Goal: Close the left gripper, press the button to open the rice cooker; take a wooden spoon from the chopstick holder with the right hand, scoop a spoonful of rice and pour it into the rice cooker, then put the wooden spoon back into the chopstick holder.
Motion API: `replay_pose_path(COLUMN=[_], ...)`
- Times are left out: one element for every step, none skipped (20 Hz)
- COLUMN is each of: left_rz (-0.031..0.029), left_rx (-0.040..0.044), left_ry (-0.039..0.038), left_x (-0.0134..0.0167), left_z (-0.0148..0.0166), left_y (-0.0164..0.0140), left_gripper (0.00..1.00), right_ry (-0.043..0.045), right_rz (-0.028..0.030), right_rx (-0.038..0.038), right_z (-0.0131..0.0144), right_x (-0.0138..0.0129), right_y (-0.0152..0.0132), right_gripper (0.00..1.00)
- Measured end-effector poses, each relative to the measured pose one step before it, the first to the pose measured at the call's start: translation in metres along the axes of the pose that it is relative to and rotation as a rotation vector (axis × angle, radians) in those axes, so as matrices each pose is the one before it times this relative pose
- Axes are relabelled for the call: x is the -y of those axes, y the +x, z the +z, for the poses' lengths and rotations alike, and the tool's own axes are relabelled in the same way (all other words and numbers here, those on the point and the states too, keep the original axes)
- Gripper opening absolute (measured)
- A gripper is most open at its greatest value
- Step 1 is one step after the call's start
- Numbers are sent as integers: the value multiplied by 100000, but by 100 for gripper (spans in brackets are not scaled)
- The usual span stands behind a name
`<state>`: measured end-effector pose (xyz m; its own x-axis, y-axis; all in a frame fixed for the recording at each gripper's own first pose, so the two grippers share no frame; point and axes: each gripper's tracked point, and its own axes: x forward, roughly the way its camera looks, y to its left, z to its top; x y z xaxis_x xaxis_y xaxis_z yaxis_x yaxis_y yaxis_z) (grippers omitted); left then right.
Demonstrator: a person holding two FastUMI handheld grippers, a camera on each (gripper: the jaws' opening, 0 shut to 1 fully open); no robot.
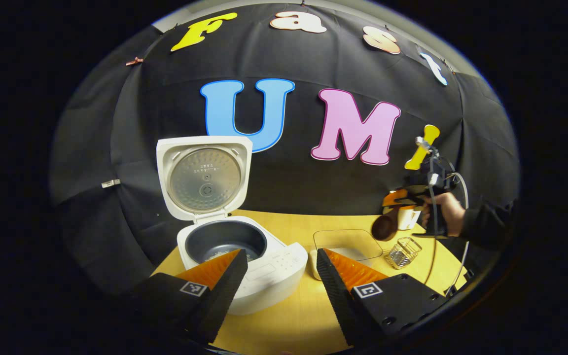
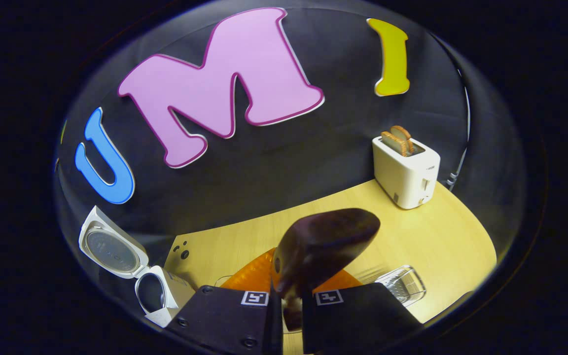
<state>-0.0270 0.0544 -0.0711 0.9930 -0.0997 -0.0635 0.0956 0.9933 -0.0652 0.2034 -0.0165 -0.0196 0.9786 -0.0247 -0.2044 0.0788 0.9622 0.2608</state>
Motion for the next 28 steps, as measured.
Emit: replay_pose_path(left_rz=[-1197, -1139, -724, -561, -972, -787, -340, -1101, -625, -255, -425, 292, 213, -141, 1, -39, 277, 282, 292, 31, -29, -87, -37, 179, 293, 386, 250, 170], left_rx=[-745, -539, -142, -581, -1256, -1511, -1454, -1340, -640, -33, -14, 289, 464, 571, 382, 306, 507, 308, 33, -12, -175, -84, 275, 377, 201, 187, 307, 344], left_ry=[-2309, -2559, -1905, -1396, -981, -512, -162, 159, 489, 721, 500, 123, -643, -1355, -1632, -1367, -901, -540, -339, -338, -224, 37, 223, 232, 82, -172, -569, -767], left_x=[27, -28, 42, -94, -20, -116, -310, -306, -501, -661, -628, -745, -653, -428, -257, -198, -180, -190, -162, -72, -35, -103, -186, -241, -230, -212, -160, -174], left_z=[-193, -93, -44, -286, -382, -713, -384, -373, -30, 177, 240, 240, 367, 332, 344, 110, 182, 12, 83, -55, 124, 7, 121, 43, 143, 58, 137, 142], left_y=[-67, -91, 17, 90, 199, 237, 244, 324, 289, 364, 437, 356, 316, 220, 146, 126, 141, 171, 57, 67, -54, -43, -57, 115, -26, -54, -42, -4], left_gripper=[92, 92, 92, 92, 92, 92, 92, 92, 92, 92, 92, 92, 92, 92, 92, 92, 92, 92, 92, 92, 92, 92, 92, 92, 92, 92, 92, 92], right_ry=[-1604, -1978, -2476, -2403, -1993, -1477, -805, -895, -1651, -2148, -1346, -72, 244, -203, -798, -374, 69, 824, 820, 92, -442, -152, 675, 1081, 765, 489, 601, 1416], right_rz=[-1386, -1371, -1125, -1447, -717, -486, -114, 32, -946, -1083, -337, 838, 855, -347, -1176, 371, 852, 1236, 769, 265, -320, -57, 943, 1048, 410, 24, 332, 971], right_rx=[69, -115, -142, 221, 680, 33, -721, -1018, -1146, -832, -1024, -1133, -746, 380, 913, 199, -898, -1383, -1406, -99, 613, 185, -990, -1435, -791, -241, -399, -789], right_z=[-664, -633, -653, -651, -425, -435, -674, -804, -700, -653, -728, -818, -502, -34, 69, -145, -379, -457, -549, -182, 18, -209, -430, -528, -305, -149, -181, -468], right_x=[-253, -74, -221, -111, -146, -167, -301, -440, -227, -33, -232, -836, -698, -279, -143, -410, -468, -733, -560, -362, -243, -372, -587, -637, -349, -277, -281, -414], right_y=[802, 804, 899, 820, 798, 824, 849, 676, 507, 524, 532, 372, 215, 155, 84, 166, -3, -180, -34, -21, -145, -232, -215, -273, -193, -308, -243, -303], right_gripper=[19, 19, 19, 19, 19, 20, 20, 19, 19, 20, 20, 19, 19, 19, 19, 20, 20, 19, 19, 19, 19, 19, 20, 19, 19, 19, 20, 19])
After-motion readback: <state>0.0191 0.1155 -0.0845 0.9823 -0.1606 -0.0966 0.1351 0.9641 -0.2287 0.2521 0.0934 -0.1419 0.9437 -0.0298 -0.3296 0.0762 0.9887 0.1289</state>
